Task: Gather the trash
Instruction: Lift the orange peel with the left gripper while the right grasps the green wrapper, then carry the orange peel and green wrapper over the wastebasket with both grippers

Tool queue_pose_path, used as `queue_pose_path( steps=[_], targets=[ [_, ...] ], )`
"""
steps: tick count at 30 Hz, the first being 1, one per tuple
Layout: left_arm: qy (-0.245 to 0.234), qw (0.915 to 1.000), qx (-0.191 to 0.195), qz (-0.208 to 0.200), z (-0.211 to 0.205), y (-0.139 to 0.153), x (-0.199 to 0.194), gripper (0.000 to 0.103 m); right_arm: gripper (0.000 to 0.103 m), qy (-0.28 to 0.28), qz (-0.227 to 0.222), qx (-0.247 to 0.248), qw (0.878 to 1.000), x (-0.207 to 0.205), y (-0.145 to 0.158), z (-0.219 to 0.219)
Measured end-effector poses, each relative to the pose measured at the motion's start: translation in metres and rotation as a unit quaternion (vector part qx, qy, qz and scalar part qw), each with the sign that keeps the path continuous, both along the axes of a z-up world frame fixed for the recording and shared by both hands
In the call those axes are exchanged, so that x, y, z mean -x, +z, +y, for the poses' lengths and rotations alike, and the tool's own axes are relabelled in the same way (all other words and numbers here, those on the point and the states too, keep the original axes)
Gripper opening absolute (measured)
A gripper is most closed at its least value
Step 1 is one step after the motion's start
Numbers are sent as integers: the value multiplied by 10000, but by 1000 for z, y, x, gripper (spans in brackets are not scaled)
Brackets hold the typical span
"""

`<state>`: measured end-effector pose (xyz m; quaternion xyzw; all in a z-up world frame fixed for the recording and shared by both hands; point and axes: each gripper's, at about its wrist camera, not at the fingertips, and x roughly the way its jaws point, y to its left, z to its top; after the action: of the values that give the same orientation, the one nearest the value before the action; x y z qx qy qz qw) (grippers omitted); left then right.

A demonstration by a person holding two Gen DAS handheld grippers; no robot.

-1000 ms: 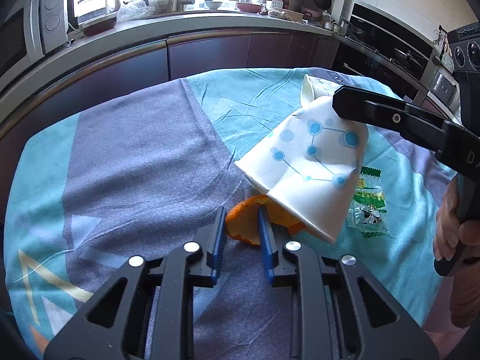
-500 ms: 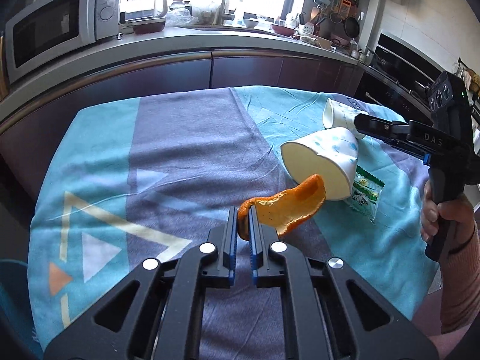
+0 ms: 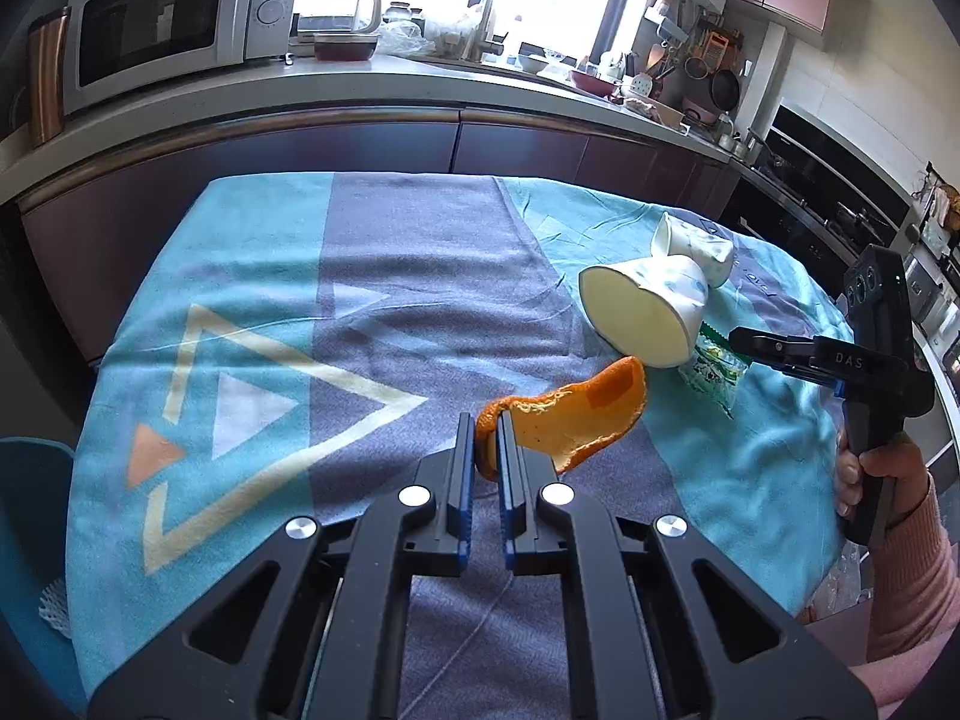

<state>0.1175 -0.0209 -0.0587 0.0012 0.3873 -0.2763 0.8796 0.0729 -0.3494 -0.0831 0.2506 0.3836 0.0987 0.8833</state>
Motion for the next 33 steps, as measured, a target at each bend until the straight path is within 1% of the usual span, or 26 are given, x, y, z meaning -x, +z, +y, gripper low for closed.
queue_pose_path(
  steps=[2, 5, 6, 14, 19, 27, 33],
  targets=[
    [29, 10000, 29, 6, 5, -1, 4, 7, 21, 73, 47, -6, 10000, 0, -1, 5],
    [84, 9999, 70, 23, 11, 0, 7, 7, 10, 113, 90, 14, 9999, 2, -2, 10],
    [107, 9999, 85, 25, 14, 0, 9, 7, 8, 112, 70, 27, 9999, 4, -1, 11],
    [207, 9995, 217, -52, 35, 7, 26, 7, 6, 76, -123, -110, 9998, 32, 11, 13],
    [293, 9991, 265, -169, 50, 12, 39, 7, 5, 235, -296, -174, 9991, 47, 23, 28],
    [522, 9975, 368, -286, 82, 20, 56, 7, 5, 753, -630, -243, 9949, 48, 48, 72],
    [816, 9950, 453, -347, 114, 24, 71, 7, 5, 1252, -710, -336, 9890, 35, 54, 113]
  ],
)
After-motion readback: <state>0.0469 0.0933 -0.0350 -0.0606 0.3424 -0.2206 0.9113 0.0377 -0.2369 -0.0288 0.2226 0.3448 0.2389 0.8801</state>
